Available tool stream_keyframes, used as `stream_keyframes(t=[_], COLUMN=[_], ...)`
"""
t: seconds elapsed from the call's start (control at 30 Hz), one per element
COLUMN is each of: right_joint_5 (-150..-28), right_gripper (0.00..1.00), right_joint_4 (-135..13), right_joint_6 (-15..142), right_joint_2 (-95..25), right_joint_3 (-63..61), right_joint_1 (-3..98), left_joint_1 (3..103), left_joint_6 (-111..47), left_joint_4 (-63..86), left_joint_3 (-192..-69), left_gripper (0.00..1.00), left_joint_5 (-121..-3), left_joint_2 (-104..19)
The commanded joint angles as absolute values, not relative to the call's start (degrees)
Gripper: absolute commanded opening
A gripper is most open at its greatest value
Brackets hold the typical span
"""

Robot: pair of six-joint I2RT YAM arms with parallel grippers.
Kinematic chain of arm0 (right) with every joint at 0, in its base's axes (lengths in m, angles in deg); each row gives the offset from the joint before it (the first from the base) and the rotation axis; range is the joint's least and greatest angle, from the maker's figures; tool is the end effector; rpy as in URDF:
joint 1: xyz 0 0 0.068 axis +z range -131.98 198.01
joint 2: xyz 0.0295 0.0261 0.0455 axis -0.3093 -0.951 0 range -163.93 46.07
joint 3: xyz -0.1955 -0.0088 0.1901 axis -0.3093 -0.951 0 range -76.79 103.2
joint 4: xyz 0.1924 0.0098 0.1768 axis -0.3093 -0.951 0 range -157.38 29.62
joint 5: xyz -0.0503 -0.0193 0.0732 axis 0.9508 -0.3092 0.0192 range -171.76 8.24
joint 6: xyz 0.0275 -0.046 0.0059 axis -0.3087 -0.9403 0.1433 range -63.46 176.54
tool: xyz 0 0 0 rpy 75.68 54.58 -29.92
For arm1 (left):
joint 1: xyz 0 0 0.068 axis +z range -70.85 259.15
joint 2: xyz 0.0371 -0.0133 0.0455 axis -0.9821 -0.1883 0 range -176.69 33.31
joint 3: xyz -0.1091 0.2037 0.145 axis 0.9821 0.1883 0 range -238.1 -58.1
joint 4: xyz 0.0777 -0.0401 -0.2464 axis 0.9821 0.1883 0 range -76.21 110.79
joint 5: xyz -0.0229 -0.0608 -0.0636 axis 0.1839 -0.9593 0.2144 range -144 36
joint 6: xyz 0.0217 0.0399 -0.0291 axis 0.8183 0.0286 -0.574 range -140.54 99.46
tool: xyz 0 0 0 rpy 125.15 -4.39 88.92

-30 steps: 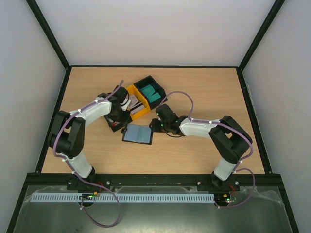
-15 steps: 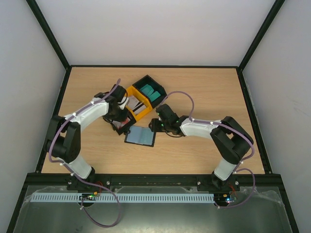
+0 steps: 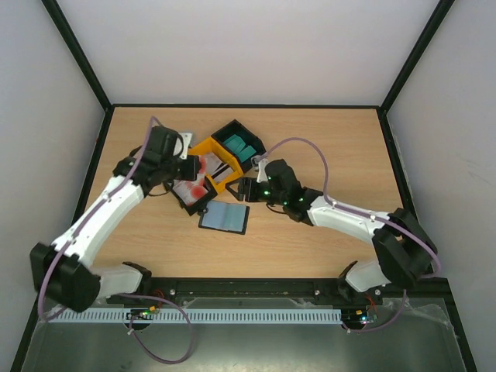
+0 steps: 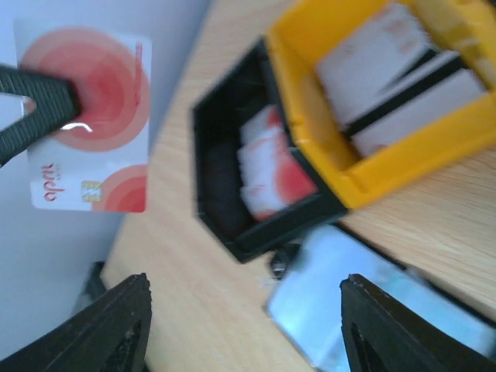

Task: Put the credit cards into the card holder
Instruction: Pick up the credit card from the storage box.

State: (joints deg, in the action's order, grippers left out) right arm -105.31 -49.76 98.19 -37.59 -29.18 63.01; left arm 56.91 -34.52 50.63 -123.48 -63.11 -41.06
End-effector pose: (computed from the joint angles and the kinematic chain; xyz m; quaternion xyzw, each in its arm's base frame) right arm 0.2166 0.2367 0.2345 -0.1331 0.8240 0.4843 0.2620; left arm 0.2537 -0.1098 0.3104 0.0963 0.9192 -0.1864 0.3333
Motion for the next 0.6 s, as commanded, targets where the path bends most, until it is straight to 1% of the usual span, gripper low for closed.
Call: stream_keyframes(t=[0.0, 0.07, 0.13, 0.27, 0.33, 0.37, 0.43, 0.47, 0.57], right_joint_5=[-114.4, -116.75, -118.87, -121.58, -122.25, -122.19, -122.26, -122.13, -121.1], right_gripper=[0.66, 0.66, 0.66, 0.63, 0.57, 0.5, 0.41, 0.39, 0.37], right_joint_4=[-34.98, -30.75, -27.04, -20.54, -19.44, -19.42, -19.28, -19.25, -18.58], right_joint_6=[103.91, 106.79, 110.06, 114.62, 115.92, 116.46, 117.23, 117.31, 117.02], right_joint_2=[-32.69, -31.3, -30.05, -28.17, -27.72, -27.64, -27.71, -27.75, -27.59], right_joint_3=[-32.98, -34.14, -35.2, -37.13, -37.5, -37.53, -37.51, -37.51, -38.42], right_joint_1=[62.84, 62.85, 62.77, 62.79, 62.82, 62.79, 62.68, 62.69, 62.6], left_joint_1=[56.2, 55.6, 54.66, 52.86, 51.92, 51.62, 51.39, 51.37, 51.38], left_joint_6=[-48.6, -54.82, -59.82, -64.08, -64.29, -64.27, -63.57, -63.22, -61.78], left_joint_4=[35.1, 25.84, 19.17, 14.51, 14.32, 14.32, 15.31, 15.64, 18.17], left_joint_3=[-118.4, -114.57, -112.13, -110.58, -110.78, -110.74, -110.64, -110.4, -109.75], left_gripper=[0.03, 0.03, 0.03, 0.03, 0.03, 0.03, 0.03, 0.03, 0.03], left_joint_5=[-80.08, -86.35, -89.09, -91.8, -92.16, -92.33, -92.33, -92.25, -91.34], left_joint_2=[-32.19, -29.42, -27.67, -25.99, -25.71, -25.45, -24.97, -24.69, -23.92])
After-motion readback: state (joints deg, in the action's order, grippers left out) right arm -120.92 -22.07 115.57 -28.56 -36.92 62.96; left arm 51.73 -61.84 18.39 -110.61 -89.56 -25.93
